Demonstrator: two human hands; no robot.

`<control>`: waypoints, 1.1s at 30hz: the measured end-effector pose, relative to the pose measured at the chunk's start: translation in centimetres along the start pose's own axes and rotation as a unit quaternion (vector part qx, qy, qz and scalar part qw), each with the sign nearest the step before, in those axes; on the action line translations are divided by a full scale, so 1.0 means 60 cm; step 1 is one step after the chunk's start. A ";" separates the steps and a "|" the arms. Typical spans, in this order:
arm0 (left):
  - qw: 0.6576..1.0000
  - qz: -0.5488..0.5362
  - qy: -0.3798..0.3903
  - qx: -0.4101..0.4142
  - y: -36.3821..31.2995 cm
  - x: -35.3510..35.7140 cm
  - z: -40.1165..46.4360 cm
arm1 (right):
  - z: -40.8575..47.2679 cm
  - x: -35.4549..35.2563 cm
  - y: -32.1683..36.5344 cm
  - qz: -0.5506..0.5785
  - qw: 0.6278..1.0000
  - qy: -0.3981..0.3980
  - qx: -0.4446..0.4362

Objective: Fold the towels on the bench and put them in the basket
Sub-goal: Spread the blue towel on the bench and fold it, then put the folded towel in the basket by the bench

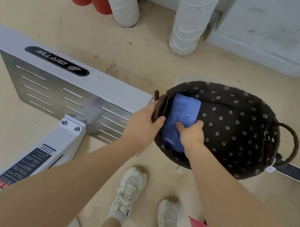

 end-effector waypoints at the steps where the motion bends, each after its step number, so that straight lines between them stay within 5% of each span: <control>1: 1.000 -0.003 0.002 -0.005 0.000 0.000 0.000 | -0.004 0.000 0.002 -0.043 0.999 -0.013 -0.013; 8: 0.999 0.016 0.028 -0.041 -0.027 -0.024 -0.046 | -0.088 -0.060 0.036 -0.105 0.980 -0.087 -0.147; 14: 0.993 0.068 0.037 -0.087 -0.095 -0.126 -0.182 | -0.271 -0.150 0.103 -0.173 0.940 0.056 -0.289; 24: 0.986 0.058 -0.121 -0.099 -0.125 -0.389 -0.629 | -0.717 -0.127 0.158 -0.278 0.845 0.230 -0.394; 33: 0.917 -0.042 -0.343 -0.200 0.053 -0.479 -1.097 | -1.115 0.040 0.016 -0.350 0.685 0.401 -0.498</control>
Point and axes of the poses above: each hand's wrist, its own z-axis towards the middle knuckle, its own x-axis out of the palm, y = z × x, the point moved 1 cm from there along z, towards the middle knuckle, and after that the axes turned 2 degrees about z, right-handed, at the moved point
